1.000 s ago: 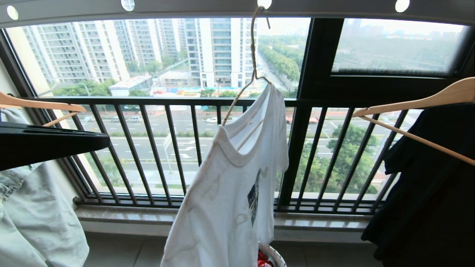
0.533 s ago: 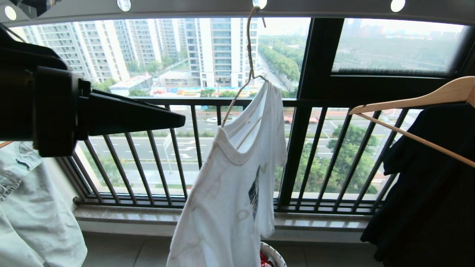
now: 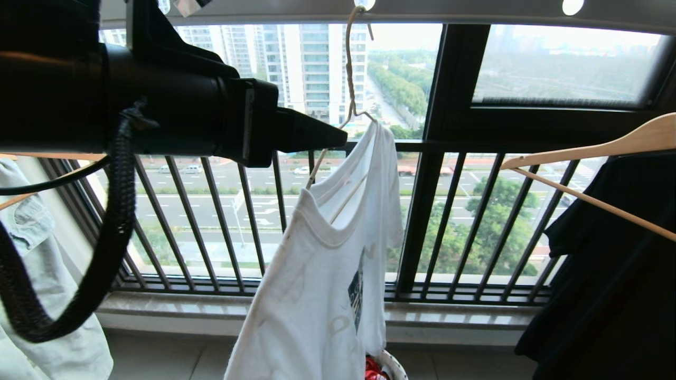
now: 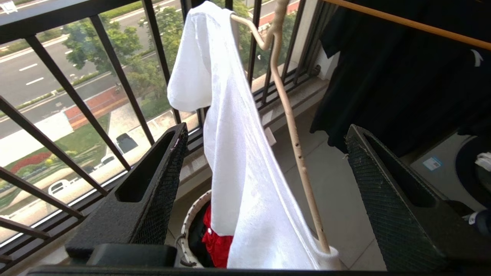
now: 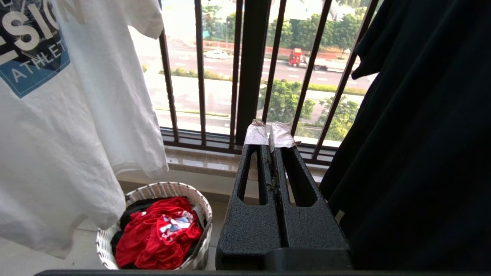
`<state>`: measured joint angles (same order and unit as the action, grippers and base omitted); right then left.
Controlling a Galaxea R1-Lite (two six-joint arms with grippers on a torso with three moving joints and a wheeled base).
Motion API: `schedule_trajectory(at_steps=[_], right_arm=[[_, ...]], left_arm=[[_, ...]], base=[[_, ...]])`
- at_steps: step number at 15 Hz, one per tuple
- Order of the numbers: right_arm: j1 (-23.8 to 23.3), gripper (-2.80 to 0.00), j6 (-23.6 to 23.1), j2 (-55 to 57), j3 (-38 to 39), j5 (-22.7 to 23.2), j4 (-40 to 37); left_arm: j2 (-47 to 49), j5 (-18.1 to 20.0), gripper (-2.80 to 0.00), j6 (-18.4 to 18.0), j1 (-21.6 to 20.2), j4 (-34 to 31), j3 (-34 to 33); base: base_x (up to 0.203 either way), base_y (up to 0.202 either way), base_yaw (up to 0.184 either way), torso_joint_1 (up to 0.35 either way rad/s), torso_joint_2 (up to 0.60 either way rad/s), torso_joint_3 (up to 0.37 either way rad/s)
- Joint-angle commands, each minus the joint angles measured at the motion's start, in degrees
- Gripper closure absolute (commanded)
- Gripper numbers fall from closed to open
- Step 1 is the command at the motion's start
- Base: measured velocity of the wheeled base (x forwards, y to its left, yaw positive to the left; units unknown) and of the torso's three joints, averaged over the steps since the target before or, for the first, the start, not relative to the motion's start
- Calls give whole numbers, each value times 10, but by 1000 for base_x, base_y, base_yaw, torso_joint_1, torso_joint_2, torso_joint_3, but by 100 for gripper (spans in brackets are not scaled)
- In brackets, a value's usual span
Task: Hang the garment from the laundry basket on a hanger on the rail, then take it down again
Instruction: Take the clothes off the clothes rack
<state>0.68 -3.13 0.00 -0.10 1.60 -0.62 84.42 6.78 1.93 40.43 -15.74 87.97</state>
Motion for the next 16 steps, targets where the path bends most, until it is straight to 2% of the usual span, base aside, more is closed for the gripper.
schedule_trajectory(at_steps=[1, 5, 11, 12, 16], right_arm=[[0, 0, 0, 1, 0, 0, 0], [1, 0, -1, 0, 0, 0, 0], [0, 0, -1, 1, 0, 1, 0], [0, 0, -1, 0, 0, 0, 0], [0, 0, -1, 0, 0, 0, 0]], left_arm=[[43, -41, -280, 0, 6, 37, 5], [78, -58, -280, 0, 8, 80, 29], [118, -83, -280, 0, 16, 86, 57], [119, -83, 0, 0, 20, 91, 58], [121, -82, 0, -1, 25, 107, 58]], base=[[0, 0, 0, 0, 0, 0], [0, 0, 0, 0, 0, 0], [0, 0, 0, 0, 0, 0], [0, 0, 0, 0, 0, 0], [0, 0, 0, 0, 0, 0]])
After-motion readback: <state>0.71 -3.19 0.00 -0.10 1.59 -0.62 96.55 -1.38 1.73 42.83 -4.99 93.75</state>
